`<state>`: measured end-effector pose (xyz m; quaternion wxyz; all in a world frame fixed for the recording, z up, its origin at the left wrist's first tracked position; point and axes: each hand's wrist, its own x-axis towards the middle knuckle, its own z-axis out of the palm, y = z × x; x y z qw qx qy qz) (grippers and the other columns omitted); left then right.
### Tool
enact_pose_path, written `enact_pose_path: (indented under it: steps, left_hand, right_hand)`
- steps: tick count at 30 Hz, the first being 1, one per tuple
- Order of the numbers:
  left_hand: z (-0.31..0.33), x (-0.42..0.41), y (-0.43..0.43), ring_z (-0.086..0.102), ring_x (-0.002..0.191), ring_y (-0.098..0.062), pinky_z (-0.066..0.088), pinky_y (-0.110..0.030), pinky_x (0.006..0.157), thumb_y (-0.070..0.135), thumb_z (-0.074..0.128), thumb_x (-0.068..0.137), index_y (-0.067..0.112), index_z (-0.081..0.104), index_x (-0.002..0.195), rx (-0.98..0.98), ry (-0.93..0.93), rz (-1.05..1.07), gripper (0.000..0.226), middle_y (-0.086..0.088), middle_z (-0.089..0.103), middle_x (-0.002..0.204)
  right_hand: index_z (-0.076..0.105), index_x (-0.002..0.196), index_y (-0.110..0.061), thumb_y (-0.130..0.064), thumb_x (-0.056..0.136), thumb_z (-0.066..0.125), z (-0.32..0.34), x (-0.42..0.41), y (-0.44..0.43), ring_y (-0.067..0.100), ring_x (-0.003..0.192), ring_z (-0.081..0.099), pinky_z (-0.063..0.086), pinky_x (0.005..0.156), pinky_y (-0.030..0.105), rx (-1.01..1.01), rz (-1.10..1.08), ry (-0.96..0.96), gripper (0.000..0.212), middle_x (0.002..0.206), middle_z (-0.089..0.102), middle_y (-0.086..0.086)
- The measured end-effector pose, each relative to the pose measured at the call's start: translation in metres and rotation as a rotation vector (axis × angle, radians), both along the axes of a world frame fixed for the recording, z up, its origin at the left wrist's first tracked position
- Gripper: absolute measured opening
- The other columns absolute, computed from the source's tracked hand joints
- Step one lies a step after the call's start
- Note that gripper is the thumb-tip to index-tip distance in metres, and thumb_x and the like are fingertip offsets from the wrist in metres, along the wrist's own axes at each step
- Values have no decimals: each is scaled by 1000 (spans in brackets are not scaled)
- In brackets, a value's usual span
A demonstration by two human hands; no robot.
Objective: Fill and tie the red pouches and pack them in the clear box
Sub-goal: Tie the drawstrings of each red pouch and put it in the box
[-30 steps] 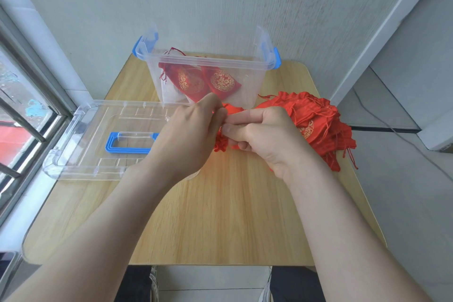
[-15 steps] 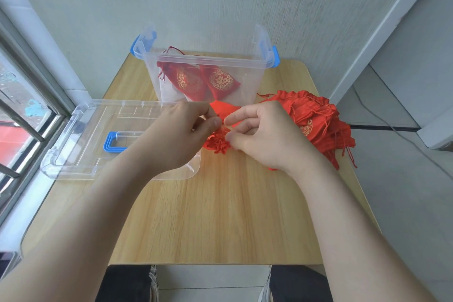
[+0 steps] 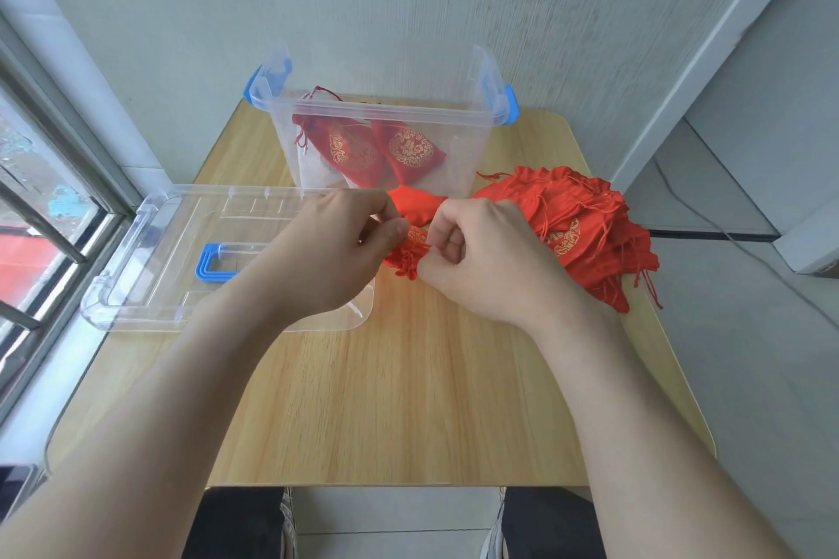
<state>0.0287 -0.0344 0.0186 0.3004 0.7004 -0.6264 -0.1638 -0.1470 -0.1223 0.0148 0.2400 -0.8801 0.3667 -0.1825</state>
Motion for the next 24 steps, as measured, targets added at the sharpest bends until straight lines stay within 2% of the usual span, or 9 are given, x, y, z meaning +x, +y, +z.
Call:
enact_pose_path:
  steps: [5,8,10,12,16,19,21,22,24]
  left_hand:
    - [1,3,1,57,57,3,36,-5,67,26,60,106,18,66,83,31,-55,-34,25,25,57,48]
    - [-3,2,0,59,62,2,40,-19,67,27,59,107,21,66,96,49,-69,-23,14,14,61,56]
    - [-4,2,1,60,68,-4,48,-26,74,28,57,108,25,60,108,78,-31,4,4,9,63,69]
    - [-3,2,0,61,72,-7,50,-31,79,30,57,107,27,57,113,120,-10,22,7,5,65,77]
    - [-1,2,0,56,66,0,44,-22,71,27,57,107,27,62,112,162,-59,1,7,10,62,73]
    - [-4,5,0,62,77,-5,43,-24,74,24,56,107,24,64,115,142,-74,13,10,6,67,79]
    - [-7,7,0,62,75,-3,41,-13,74,19,55,107,20,66,114,57,-89,28,13,10,66,74]
    - [-8,8,1,61,72,-3,41,-12,75,15,54,107,18,67,115,15,-91,33,15,10,65,70]
    - [-9,7,2,60,74,-10,42,-19,76,3,49,102,19,66,123,-13,-91,21,31,3,67,74]
  right_hand:
    - [58,79,-23,-21,82,67,-2,-1,0,8,63,57,41,57,24,-26,51,-5,10,60,58,-9]
    - [55,83,-21,-20,84,63,-7,1,1,15,69,58,46,59,33,-81,70,79,8,66,60,-8]
    - [53,85,-21,-21,86,61,-9,3,3,20,71,59,50,61,39,-99,90,125,8,68,61,-6]
    - [51,87,-23,-22,87,59,-11,4,2,22,73,60,48,61,39,-103,95,158,8,70,61,-6]
    - [53,91,-25,-25,90,60,-13,2,0,22,78,59,44,67,37,-158,68,190,7,77,61,-9]
    - [56,86,-24,-25,88,63,-16,2,-2,17,86,57,47,74,37,-94,59,90,8,89,59,-11]
    - [58,81,-24,-26,84,65,-16,4,-5,15,89,61,52,80,39,-20,48,-43,8,92,64,-10]
    - [59,80,-24,-26,83,66,-15,5,-5,16,91,64,53,81,40,25,35,-103,7,94,68,-8]
    - [59,82,-25,-24,86,64,-11,7,-5,14,90,69,56,77,39,122,6,-231,6,94,74,-5]
